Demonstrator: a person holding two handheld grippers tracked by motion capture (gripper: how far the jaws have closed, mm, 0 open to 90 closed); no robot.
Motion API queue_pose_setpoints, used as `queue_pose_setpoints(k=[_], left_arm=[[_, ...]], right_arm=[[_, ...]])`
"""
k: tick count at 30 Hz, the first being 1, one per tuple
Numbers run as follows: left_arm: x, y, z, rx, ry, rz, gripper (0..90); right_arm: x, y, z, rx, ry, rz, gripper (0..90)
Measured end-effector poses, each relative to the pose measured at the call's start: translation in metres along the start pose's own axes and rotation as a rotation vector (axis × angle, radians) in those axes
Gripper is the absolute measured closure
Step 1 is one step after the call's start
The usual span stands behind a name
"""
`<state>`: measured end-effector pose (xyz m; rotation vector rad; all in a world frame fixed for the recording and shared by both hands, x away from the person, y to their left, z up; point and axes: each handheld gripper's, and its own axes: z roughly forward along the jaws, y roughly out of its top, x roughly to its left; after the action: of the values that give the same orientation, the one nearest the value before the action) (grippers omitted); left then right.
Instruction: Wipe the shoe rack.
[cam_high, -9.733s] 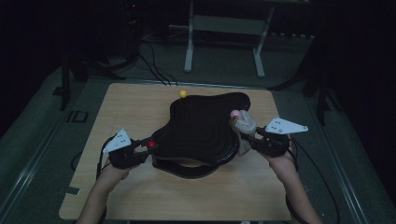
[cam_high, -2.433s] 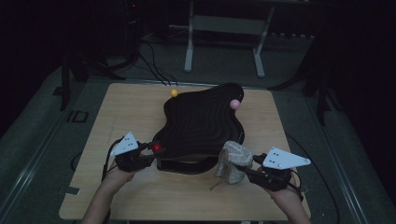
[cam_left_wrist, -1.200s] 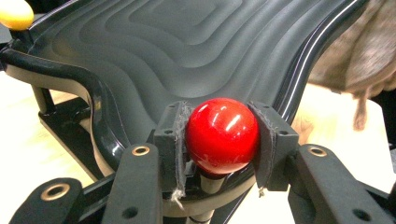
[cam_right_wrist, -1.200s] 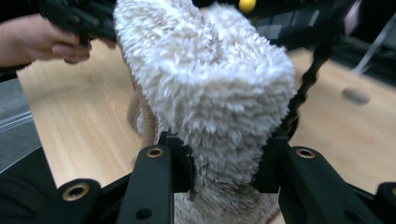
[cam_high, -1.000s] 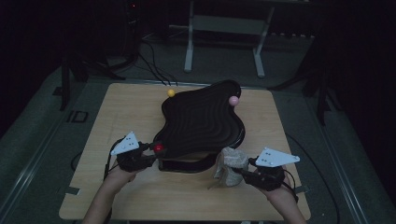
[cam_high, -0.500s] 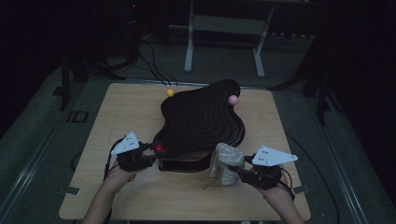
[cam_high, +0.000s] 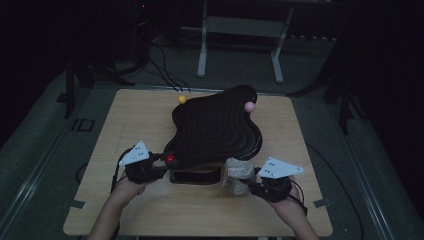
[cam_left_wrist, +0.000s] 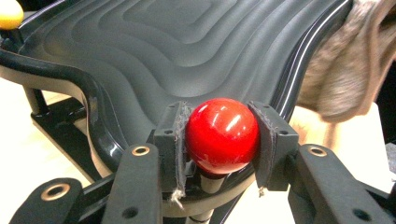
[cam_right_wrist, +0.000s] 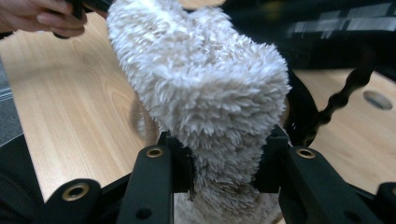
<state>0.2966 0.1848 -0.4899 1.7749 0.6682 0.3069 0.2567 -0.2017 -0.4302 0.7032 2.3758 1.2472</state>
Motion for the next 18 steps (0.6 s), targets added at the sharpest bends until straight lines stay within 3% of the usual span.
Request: queue_pose_setpoints(k=[3, 7, 9, 14, 18], left_arm=[[0.0, 0.0, 0.0, 0.0, 0.0, -0.001, 59.2], [0.0, 0.0, 0.0, 0.001, 0.0, 0.0, 59.2], [0.0, 0.0, 0.0, 0.0, 0.0, 0.0, 59.2], [0.0, 0.0, 0.0, 0.001, 0.0, 0.001, 59.2], [0.0, 0.0, 0.0, 0.001, 0.001, 0.001, 59.3]], right_arm=[[-0.002, -0.003, 0.008, 0.025, 0.033, 0.03, 66.0], [0.001, 0.004, 0.004, -0.012, 0.078, 0.047, 66.0], [0.002, 0.005, 0.003, -0.015, 0.049, 0.033, 66.0], [0.001, -0.001, 0.014, 0.028, 0.047, 0.049, 66.0], [0.007, 0.006, 0.01, -0.006, 0.068, 0.038, 66.0]])
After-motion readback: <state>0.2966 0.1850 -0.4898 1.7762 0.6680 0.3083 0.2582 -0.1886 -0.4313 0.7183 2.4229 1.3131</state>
